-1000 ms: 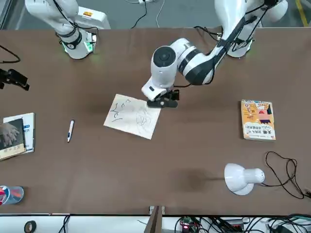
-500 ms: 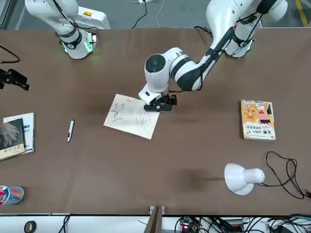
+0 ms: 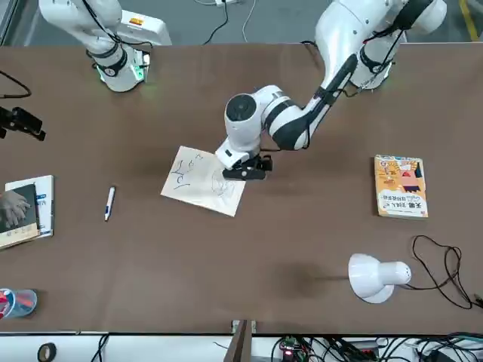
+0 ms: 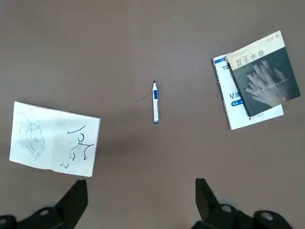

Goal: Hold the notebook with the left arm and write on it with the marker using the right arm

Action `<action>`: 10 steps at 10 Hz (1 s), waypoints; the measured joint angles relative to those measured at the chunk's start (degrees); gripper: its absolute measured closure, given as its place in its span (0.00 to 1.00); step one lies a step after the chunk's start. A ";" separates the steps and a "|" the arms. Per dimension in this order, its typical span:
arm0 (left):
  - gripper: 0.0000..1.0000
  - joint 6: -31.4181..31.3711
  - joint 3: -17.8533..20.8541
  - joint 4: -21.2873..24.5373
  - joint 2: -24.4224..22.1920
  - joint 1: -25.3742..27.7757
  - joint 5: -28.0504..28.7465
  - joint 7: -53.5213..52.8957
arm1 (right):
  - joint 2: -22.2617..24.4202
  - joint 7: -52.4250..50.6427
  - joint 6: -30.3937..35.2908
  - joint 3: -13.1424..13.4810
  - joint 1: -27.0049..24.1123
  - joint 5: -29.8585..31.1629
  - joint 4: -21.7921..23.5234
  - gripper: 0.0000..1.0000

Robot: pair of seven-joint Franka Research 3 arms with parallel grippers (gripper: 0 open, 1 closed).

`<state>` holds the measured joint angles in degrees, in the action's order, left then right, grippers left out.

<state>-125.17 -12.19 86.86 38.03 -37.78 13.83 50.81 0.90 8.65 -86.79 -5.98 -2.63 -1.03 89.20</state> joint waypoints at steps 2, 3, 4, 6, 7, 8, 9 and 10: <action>0.00 -1.19 0.00 -0.99 1.81 -0.10 0.41 0.03 | 0.00 0.00 0.00 0.00 0.00 0.00 0.00 0.00; 0.00 -1.40 -0.01 -1.78 2.70 -0.35 0.64 0.03 | 0.00 0.00 0.00 0.00 0.00 0.00 0.00 0.00; 0.00 -1.94 -0.01 -2.62 3.66 -0.72 0.73 0.03 | 0.00 -0.02 0.00 0.00 0.00 0.00 0.00 0.00; 0.00 -4.40 0.02 -3.62 5.50 -1.32 0.88 0.03 | 0.00 -0.03 0.00 0.00 0.00 0.00 0.00 0.00; 0.00 -5.59 0.02 -3.84 6.42 -1.43 1.09 0.03 | 0.00 -0.04 0.00 0.00 0.00 0.00 0.00 0.00; 0.00 -6.77 0.05 -4.01 7.31 -1.44 1.30 0.03 | 0.00 -0.06 0.00 0.00 0.00 0.00 0.00 0.00; 0.00 -7.87 0.16 -4.11 8.12 -1.44 1.41 0.03 | 0.00 -0.08 0.00 0.00 0.00 0.00 0.00 0.00; 0.00 -8.63 0.39 -4.26 8.83 -1.46 1.46 0.03 | 0.00 -0.11 0.00 -0.01 0.00 -0.01 0.00 0.00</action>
<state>-133.81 -11.80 82.61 46.86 -39.24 15.29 50.84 0.90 8.55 -86.80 -5.99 -2.63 -1.05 89.21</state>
